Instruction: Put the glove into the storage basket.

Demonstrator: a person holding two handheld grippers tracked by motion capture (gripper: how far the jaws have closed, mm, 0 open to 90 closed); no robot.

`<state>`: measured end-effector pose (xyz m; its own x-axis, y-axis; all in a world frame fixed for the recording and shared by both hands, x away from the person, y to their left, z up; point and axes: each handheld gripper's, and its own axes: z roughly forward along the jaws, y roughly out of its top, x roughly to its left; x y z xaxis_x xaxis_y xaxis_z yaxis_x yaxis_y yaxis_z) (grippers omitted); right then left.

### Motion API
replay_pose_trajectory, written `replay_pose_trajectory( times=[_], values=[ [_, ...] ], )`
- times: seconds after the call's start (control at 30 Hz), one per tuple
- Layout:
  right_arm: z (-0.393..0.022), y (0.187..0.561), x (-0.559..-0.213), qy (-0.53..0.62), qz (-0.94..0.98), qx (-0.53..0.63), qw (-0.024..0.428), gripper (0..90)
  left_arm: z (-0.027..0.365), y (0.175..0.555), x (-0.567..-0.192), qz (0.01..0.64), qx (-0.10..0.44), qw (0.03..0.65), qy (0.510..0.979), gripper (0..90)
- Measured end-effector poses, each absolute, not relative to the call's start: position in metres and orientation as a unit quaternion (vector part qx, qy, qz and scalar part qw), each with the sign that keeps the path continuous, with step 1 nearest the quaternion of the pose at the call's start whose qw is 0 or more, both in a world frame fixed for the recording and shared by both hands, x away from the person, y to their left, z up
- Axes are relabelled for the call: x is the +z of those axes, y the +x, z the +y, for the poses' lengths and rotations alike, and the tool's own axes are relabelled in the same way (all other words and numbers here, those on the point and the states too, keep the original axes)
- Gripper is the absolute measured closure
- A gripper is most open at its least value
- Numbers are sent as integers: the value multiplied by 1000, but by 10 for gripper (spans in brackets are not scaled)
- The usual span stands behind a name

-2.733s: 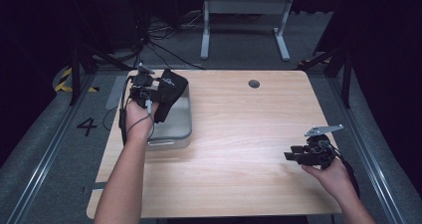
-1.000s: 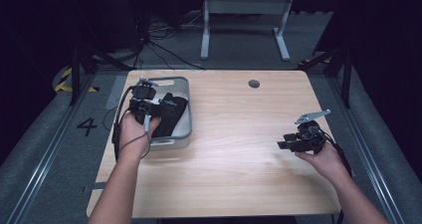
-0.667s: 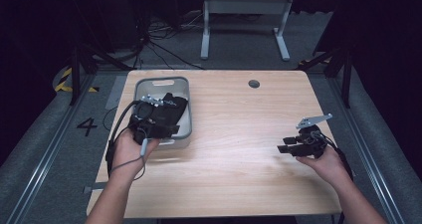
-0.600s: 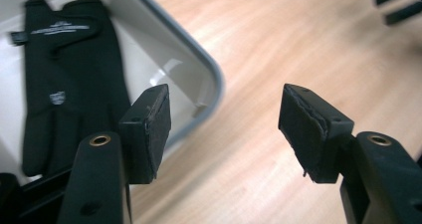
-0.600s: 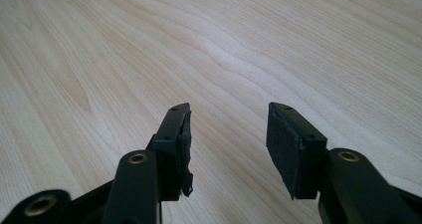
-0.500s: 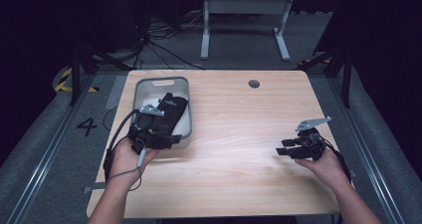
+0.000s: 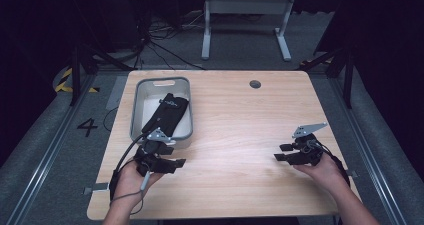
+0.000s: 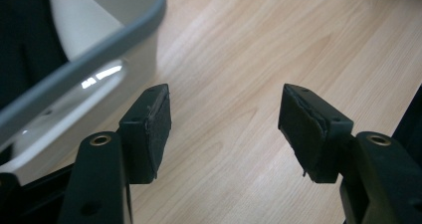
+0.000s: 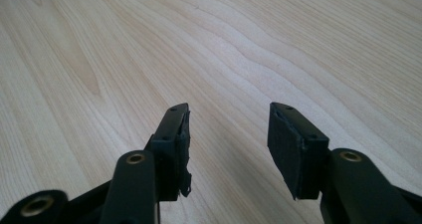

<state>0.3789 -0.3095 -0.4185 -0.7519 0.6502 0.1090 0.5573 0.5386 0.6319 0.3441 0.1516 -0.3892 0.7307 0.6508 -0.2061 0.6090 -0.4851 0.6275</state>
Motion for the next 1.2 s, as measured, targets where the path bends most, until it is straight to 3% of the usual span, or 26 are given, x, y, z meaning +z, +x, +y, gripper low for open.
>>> replay_pose_trajectory(
  times=[0.13, 0.6, 0.8, 1.2],
  values=[
    [-309, 379, -424, 348, 876, 329, 64, 524, 145, 344, -406, 350, 14, 354, 867, 381],
    [-297, 374, -439, 319, 891, 315, 70, 509, 136, 349, -448, 370, 35, 349, 860, 386],
    [-291, 369, -443, 309, 895, 311, 77, 509, 128, 351, -454, 380, 65, 321, 865, 383],
    [-295, 359, -446, 304, 894, 316, 91, 501, 117, 359, -457, 353, 50, 318, 878, 364]
  ],
)
